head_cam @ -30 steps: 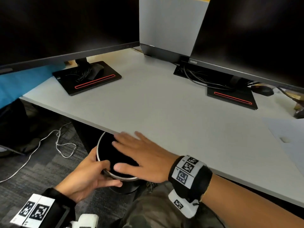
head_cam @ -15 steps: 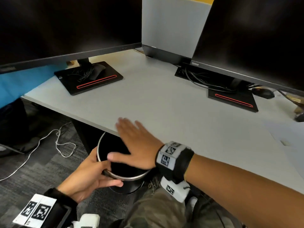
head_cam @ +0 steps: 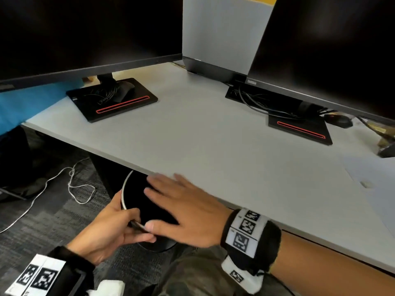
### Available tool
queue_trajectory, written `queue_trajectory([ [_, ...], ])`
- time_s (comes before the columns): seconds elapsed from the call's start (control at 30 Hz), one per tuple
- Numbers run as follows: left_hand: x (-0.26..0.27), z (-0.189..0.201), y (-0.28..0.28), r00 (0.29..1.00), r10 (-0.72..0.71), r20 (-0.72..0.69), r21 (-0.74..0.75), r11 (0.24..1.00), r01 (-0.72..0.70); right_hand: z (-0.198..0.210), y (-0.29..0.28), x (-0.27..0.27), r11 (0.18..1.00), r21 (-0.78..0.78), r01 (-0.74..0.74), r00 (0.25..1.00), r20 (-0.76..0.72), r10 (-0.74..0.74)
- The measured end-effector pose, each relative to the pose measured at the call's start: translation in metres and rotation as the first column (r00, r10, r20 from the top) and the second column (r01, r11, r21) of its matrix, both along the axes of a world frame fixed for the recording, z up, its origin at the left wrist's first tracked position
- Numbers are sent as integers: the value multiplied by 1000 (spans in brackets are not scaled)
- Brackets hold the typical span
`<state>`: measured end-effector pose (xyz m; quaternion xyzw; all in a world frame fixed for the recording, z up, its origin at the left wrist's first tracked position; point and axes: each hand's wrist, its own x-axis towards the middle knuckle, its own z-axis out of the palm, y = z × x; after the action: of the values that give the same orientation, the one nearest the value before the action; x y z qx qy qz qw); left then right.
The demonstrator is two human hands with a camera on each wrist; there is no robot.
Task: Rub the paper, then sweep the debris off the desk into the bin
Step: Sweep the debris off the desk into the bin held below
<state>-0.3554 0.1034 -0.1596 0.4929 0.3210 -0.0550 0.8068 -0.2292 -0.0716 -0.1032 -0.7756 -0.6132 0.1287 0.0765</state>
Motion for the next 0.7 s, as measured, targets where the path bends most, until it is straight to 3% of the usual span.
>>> queue_trajectory([
  [0.07, 0, -1, -1, 1000, 5, -2, 5, 1000, -5, 0, -12, 18, 961, 41, 274, 955, 103, -277],
  [0.13, 0, -1, -3, 1000, 7, -12, 4, 1000, -7, -6, -22, 40, 794, -50, 606, 793, 115, -599],
  [0.17, 1, -1, -4, 1000, 4, -18, 3, 1000, -4, -11, -24, 46, 719, -102, 688, 726, 104, -680],
  [0.2, 1, -1, -4, 1000, -2, -23, 0, 1000, 2, -15, -26, 47, 712, -126, 690, 723, 101, -683],
  [0.23, 2, -1, -5, 1000, -4, -24, -4, 1000, 3, -20, -26, 42, 776, -120, 620, 785, 99, -612],
  [0.3, 3, 0, -6, 1000, -9, -15, -8, 1000, 9, -20, -20, 19, 947, -70, 314, 949, 46, -311],
  [0.37, 5, 0, -7, 1000, -22, -3, -4, 1000, 22, -13, -15, 1, 998, -18, 61, 997, -50, -61],
  [0.43, 6, -1, -7, 1000, -17, -11, 2, 1000, 17, -12, -12, 6, 995, 67, 72, 997, 13, -73],
  [0.5, 6, -3, -7, 1000, -13, -23, 7, 1000, 13, -15, -9, 24, 941, 80, 329, 937, 94, -335],
  [0.57, 5, -4, -7, 999, -20, -35, 7, 1000, 20, -19, -6, 41, 808, -37, 589, 807, 75, -585],
  [0.6, 5, -4, -7, 999, -21, -36, 7, 1000, 22, -22, -5, 42, 800, -76, 596, 803, 72, -592],
  [0.63, 5, -5, -8, 999, -18, -35, 9, 1000, 19, -23, -4, 37, 859, -69, 507, 861, 74, -502],
  [0.7, 5, -5, -7, 1000, -12, -19, 22, 1000, 12, -22, -3, 14, 989, -20, 147, 989, 32, -147],
])
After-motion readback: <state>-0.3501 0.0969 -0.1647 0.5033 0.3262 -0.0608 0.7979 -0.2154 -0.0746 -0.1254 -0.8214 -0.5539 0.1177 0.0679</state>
